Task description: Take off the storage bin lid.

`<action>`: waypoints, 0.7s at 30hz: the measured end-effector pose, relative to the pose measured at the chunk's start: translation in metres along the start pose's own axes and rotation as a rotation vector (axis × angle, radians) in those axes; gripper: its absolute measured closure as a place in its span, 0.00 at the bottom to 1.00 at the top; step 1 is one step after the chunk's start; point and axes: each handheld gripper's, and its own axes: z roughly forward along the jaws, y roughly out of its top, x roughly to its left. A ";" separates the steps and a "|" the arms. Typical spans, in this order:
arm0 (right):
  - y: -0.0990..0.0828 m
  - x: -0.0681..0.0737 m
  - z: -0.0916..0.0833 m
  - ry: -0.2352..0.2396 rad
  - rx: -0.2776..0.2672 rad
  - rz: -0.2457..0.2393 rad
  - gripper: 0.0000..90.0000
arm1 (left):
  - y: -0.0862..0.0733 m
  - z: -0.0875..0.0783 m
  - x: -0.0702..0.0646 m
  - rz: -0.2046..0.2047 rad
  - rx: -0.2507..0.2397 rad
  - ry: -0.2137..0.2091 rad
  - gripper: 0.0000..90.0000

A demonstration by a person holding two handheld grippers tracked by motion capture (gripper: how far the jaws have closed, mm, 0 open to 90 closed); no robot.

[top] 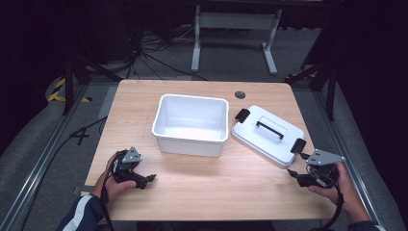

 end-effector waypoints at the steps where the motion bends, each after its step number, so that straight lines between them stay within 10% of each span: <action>1: -0.004 0.001 0.003 0.007 0.005 0.001 0.26 | 0.000 0.000 0.000 0.000 0.000 0.000 0.00; 14: -0.045 -0.001 0.027 0.100 -0.041 0.216 0.21 | 0.000 0.000 0.000 0.000 0.000 0.000 0.00; 21: -0.045 -0.001 0.027 0.098 -0.036 0.227 0.19 | 0.000 0.000 -0.001 -0.010 -0.003 0.003 0.00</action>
